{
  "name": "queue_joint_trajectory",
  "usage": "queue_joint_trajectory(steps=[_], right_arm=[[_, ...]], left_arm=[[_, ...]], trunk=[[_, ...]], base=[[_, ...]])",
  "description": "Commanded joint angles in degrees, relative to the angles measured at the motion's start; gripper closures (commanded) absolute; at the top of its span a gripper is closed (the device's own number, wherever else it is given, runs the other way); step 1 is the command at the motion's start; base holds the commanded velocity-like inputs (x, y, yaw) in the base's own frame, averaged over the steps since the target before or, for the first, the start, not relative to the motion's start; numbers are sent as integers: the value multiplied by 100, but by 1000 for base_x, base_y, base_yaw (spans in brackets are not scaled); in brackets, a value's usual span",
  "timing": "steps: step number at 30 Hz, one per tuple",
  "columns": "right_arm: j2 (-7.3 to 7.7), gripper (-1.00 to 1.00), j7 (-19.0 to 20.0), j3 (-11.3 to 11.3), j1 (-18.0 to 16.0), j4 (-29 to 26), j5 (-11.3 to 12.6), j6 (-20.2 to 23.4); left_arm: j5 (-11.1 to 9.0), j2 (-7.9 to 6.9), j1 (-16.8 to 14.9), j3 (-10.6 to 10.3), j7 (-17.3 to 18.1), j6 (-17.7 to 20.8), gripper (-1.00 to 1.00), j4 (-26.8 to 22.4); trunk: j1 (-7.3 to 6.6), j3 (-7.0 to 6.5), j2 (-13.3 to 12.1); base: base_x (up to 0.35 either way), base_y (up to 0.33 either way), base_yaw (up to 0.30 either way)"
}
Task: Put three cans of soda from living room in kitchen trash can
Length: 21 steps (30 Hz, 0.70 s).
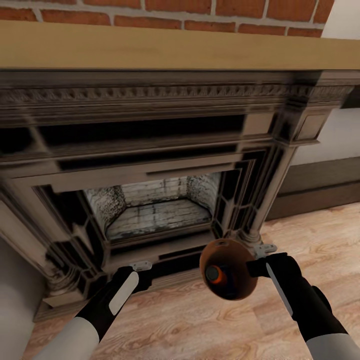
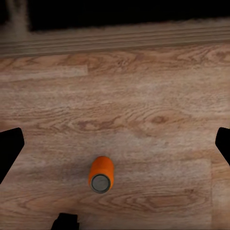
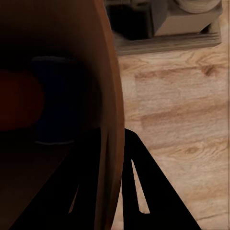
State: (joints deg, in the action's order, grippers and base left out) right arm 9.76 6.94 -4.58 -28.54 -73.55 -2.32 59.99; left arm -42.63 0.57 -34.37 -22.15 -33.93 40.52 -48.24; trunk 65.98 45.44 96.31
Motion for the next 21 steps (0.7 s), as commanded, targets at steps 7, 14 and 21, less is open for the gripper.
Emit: queue_joint_trajectory(steps=[7,14,21], right_arm=[[0,100,26,1,-3,-1,44,1],[0,100,26,-6,-4,-1,40,1],[-3,100,26,-2,-4,-1,44,1]], left_arm=[[1,2,1,0,0,0,-100,4],[1,4,1,0,0,0,-100,-3],[1,5,1,0,0,0,-100,-2]], trunk=[[0,-1,0],[0,-1,0],[0,-1,0]], base=[[-44,173,-75],[-7,33,-84],[-1,12,-86]])
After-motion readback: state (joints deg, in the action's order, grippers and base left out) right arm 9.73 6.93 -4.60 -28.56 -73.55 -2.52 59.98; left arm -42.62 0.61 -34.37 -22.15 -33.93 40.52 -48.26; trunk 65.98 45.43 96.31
